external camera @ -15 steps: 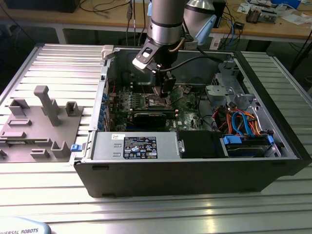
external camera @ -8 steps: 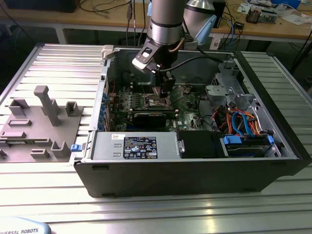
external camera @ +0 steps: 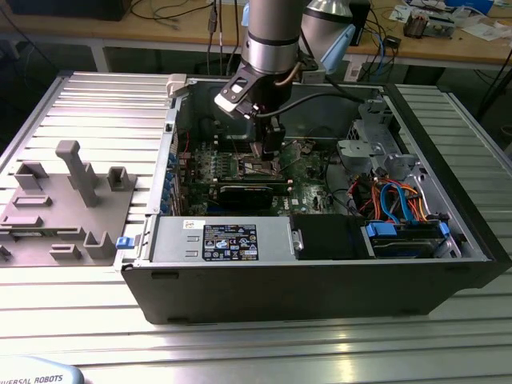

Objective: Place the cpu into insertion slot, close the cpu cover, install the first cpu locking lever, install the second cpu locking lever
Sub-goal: 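Place the cpu into insertion slot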

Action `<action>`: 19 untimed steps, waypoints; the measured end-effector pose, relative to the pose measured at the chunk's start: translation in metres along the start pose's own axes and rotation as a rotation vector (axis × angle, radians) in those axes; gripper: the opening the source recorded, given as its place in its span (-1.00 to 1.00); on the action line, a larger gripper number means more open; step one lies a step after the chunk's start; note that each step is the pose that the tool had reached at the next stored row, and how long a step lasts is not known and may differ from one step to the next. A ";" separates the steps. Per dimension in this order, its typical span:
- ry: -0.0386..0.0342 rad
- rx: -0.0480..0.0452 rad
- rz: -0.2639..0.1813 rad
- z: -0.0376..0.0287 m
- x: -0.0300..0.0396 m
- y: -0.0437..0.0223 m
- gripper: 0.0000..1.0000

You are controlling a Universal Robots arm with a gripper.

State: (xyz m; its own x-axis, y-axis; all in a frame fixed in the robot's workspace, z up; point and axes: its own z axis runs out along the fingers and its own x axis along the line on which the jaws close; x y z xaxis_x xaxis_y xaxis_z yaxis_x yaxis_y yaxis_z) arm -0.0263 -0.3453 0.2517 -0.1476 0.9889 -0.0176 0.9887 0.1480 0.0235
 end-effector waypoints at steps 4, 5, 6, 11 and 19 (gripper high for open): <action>-0.0007 0.0005 0.029 0.0004 0.0000 0.0000 0.08; -0.0010 0.0008 0.042 0.0006 0.0000 0.0000 0.08; -0.0013 0.0010 0.054 0.0007 0.0000 0.0000 0.08; -0.0020 0.0016 0.085 0.0016 0.0000 -0.0001 0.08; -0.0019 0.0015 0.084 0.0045 0.0009 -0.0030 0.08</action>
State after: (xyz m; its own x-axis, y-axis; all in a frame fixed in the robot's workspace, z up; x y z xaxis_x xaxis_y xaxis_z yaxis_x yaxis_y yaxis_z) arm -0.0292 -0.3449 0.2471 -0.0645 0.9978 -0.0175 0.9976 0.0649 0.0235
